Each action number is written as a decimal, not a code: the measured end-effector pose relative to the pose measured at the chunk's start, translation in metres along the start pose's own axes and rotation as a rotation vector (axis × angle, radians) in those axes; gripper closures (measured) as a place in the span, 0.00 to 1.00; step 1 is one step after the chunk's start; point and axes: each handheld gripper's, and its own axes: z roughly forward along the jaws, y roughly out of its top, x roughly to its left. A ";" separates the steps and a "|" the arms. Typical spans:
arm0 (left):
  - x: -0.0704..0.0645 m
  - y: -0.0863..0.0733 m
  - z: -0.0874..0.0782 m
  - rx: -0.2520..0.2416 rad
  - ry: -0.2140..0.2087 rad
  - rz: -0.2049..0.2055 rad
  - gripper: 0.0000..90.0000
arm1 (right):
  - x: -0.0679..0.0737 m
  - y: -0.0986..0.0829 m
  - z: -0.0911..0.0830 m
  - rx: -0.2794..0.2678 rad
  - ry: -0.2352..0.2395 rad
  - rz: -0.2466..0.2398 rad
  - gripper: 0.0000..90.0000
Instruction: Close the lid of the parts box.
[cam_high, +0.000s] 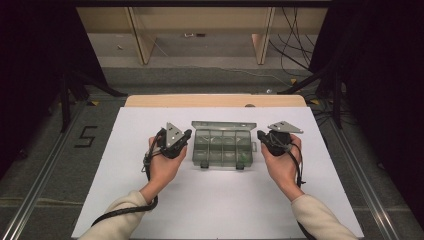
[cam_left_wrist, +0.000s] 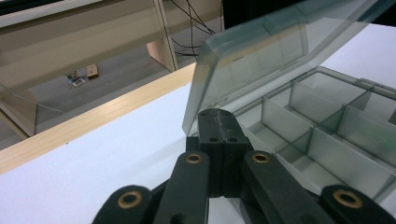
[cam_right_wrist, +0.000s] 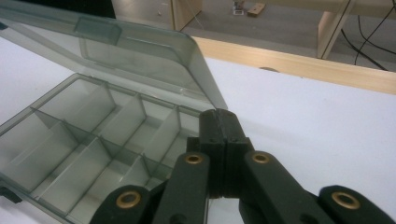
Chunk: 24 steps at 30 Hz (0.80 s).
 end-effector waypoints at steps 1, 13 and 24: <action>0.000 -0.001 -0.001 0.002 -0.007 -0.001 1.00 | -0.002 0.000 0.000 -0.006 -0.007 -0.004 1.00; 0.003 -0.005 -0.016 0.022 -0.041 0.003 0.80 | -0.011 -0.003 -0.006 -0.034 -0.033 0.046 0.82; 0.016 0.012 -0.033 0.006 -0.089 -0.022 0.31 | -0.031 0.003 -0.022 -0.092 0.002 0.091 0.57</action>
